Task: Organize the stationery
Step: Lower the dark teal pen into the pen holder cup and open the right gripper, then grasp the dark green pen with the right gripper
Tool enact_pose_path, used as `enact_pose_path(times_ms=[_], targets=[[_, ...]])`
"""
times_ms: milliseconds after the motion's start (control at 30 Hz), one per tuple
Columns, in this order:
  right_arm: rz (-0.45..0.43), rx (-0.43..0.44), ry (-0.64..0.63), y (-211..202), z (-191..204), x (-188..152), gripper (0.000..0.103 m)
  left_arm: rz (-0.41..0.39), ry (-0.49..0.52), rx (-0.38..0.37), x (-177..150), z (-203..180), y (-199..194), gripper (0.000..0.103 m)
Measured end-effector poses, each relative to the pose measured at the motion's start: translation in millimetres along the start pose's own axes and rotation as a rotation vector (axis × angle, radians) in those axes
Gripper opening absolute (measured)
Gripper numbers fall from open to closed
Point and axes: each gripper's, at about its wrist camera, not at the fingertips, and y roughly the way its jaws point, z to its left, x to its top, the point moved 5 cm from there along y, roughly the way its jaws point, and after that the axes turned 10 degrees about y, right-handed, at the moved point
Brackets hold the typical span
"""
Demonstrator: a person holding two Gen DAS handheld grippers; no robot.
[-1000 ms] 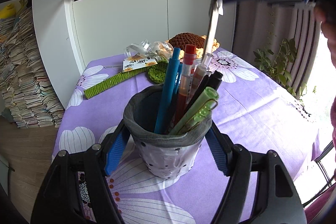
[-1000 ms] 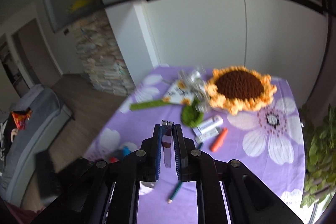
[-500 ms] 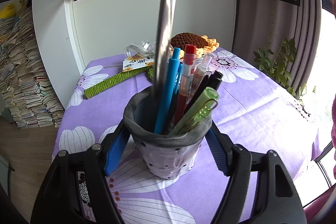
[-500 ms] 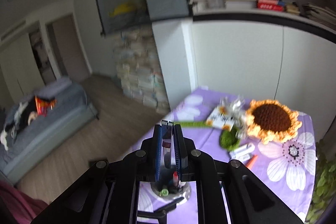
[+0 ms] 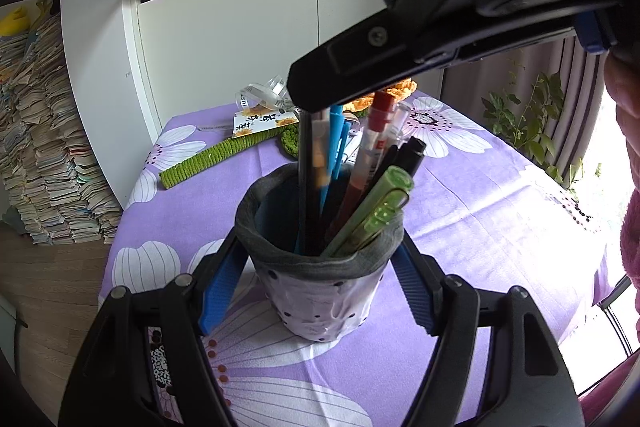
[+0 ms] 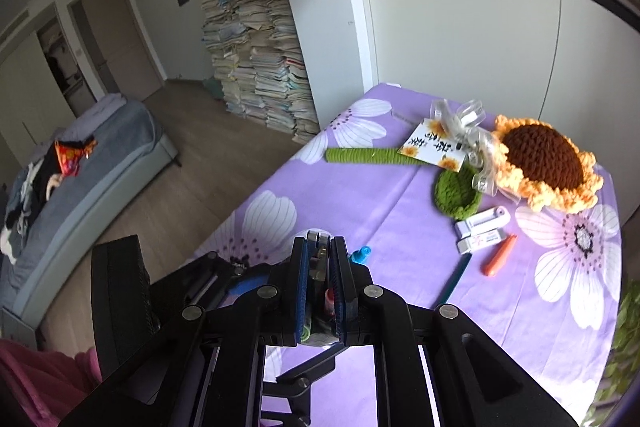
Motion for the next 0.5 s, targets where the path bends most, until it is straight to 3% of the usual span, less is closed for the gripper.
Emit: enact_pose_path(times_ms=[133,233,300,333,433,500], targets=[[0.000,0.030,0.038,-8,-6,-1,0.012,-0.001,-0.003,-0.002,0,0,0,0.072],[-0.053,0.056,0.102,-26,-19,6,0.012,0.000,-0.004,-0.001,1,-1,0,0.072],[-0.100,-0.006,0.140,-35,-38,12,0.012,0.000,-0.005,0.000,1,-1,0,0.072],[-0.104,-0.082,0.162,-32,-54,14,0.012,0.000,-0.005,0.000,1,-2,0,0.072],[0.018,-0.236,0.249,4,-99,4,0.012,0.000,-0.006,0.001,1,-2,0,0.072],[0.103,-0.279,0.296,33,-123,-6,0.012,0.000,-0.006,0.001,1,-2,0,0.072]])
